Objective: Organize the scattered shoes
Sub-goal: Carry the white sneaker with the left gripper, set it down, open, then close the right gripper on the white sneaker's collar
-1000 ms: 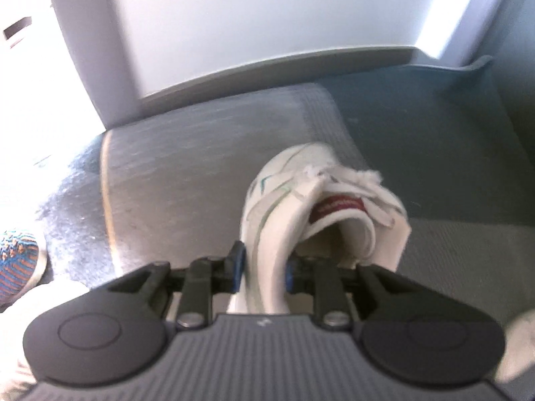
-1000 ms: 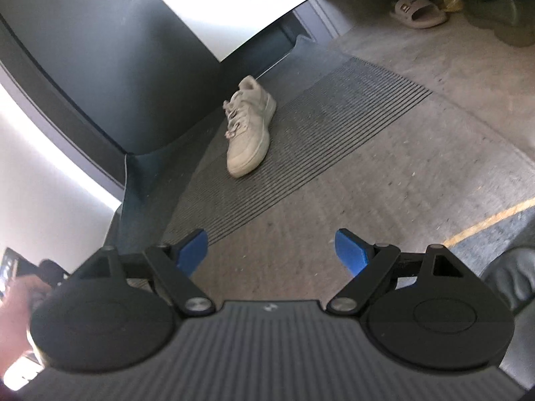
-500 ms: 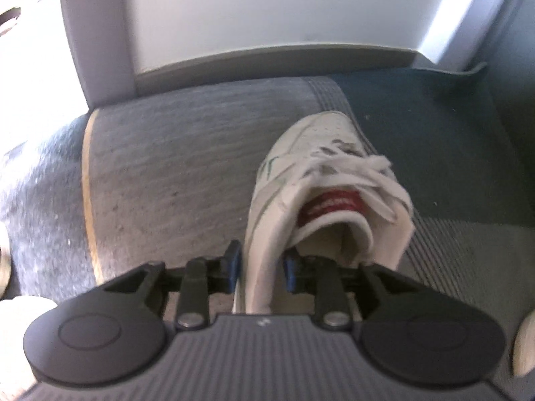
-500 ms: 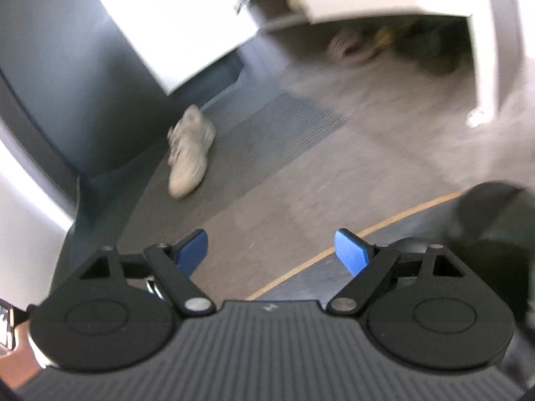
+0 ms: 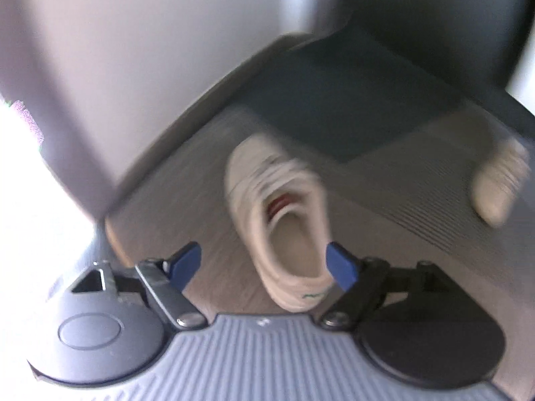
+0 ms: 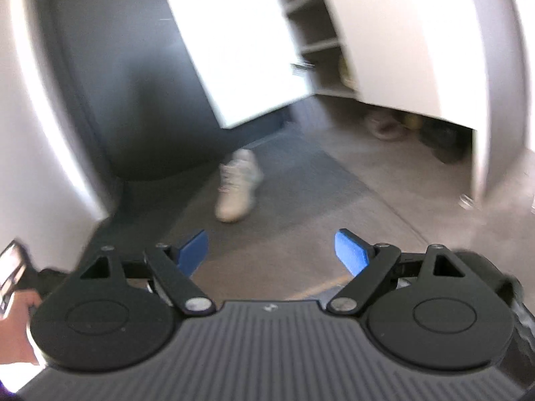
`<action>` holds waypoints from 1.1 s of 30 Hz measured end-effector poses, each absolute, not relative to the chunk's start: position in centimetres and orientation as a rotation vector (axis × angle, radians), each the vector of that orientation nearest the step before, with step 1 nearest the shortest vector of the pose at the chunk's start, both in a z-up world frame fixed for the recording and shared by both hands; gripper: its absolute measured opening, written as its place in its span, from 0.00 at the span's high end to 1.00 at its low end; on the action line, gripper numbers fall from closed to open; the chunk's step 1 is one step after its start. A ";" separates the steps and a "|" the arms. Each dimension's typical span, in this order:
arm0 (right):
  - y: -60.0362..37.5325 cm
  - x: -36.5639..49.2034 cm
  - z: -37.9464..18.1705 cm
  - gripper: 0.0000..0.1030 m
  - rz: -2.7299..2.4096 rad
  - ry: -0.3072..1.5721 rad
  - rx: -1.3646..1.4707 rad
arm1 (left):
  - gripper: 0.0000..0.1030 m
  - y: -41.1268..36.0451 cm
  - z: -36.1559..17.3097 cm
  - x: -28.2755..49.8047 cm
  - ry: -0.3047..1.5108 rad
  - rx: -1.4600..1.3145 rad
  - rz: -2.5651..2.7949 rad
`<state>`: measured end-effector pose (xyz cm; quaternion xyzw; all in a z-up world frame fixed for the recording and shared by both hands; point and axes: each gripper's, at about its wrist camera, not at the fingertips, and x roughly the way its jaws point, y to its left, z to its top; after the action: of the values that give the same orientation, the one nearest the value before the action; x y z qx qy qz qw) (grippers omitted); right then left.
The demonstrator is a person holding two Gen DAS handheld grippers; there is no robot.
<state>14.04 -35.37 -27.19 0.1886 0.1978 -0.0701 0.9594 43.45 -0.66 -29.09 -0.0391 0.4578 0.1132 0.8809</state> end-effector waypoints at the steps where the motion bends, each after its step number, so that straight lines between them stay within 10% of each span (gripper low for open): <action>1: -34.5 15.0 -26.2 0.17 -0.091 0.413 0.350 | 0.13 -0.4 -26.9 42.7 0.912 -0.029 0.172; 16: -14.5 42.3 -29.7 0.18 0.476 0.916 -0.027 | 0.04 11.5 -22.8 39.8 0.646 -0.224 0.132; 33: -3.7 53.0 -43.4 0.75 0.391 1.220 0.053 | 0.04 15.7 -25.4 41.3 0.721 -0.198 0.128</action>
<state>52.98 -3.65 -43.37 0.0245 0.5690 0.1824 0.8015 41.31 15.68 -25.45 -0.0965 0.3521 0.0623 0.9289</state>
